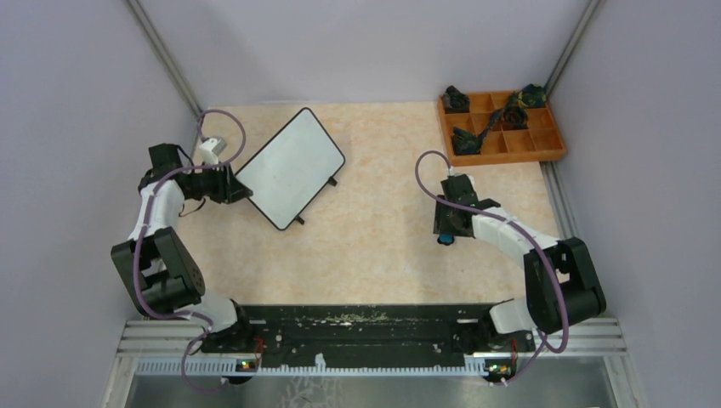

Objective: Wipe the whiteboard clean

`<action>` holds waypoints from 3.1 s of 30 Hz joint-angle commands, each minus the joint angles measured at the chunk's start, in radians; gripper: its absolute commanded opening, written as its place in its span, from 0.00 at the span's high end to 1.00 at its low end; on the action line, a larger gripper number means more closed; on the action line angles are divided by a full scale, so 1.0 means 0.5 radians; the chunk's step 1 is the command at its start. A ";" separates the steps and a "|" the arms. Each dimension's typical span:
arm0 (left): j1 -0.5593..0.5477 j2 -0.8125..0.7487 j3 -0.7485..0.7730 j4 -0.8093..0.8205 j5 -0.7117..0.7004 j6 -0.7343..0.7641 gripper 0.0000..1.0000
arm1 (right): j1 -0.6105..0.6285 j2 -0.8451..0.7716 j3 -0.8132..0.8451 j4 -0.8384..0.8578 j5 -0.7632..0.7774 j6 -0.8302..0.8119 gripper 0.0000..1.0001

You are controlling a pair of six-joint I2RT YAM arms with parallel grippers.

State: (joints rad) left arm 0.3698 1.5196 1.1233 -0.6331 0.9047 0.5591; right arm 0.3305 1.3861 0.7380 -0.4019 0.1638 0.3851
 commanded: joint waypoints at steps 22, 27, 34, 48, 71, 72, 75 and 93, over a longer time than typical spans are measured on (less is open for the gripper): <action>0.003 -0.291 0.012 0.024 0.023 -0.175 0.18 | -0.014 -0.278 -0.047 0.054 0.057 -0.034 0.38; 0.003 -0.409 -0.063 0.175 -0.134 -0.265 0.17 | -0.015 -0.385 -0.052 -0.002 0.203 0.002 0.36; 0.036 -0.618 -0.221 0.552 -0.592 -0.534 0.17 | -0.015 -0.539 -0.096 0.010 0.395 0.076 0.36; 0.321 -0.800 -0.568 1.247 -1.023 -0.984 0.18 | -0.014 -0.497 -0.141 0.111 0.326 0.073 0.36; -0.108 -0.624 -1.399 2.437 -1.625 -1.169 0.23 | -0.014 -0.454 -0.134 0.185 0.243 0.069 0.36; -0.129 -0.597 -1.389 2.443 -1.650 -1.172 0.23 | -0.015 -0.458 -0.139 0.190 0.241 0.070 0.36; -0.192 -0.527 -1.388 2.482 -1.744 -1.178 0.24 | -0.015 -0.460 -0.147 0.195 0.247 0.067 0.36; -0.454 -0.437 -1.465 2.653 -1.912 -1.183 0.24 | -0.014 -0.436 -0.136 0.217 0.259 0.043 0.36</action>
State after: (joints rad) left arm 0.1562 1.2945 0.3958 0.6510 -0.0364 -0.0364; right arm 0.3305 1.1702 0.6655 -0.3367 0.2867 0.4126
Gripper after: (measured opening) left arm 0.762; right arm 0.643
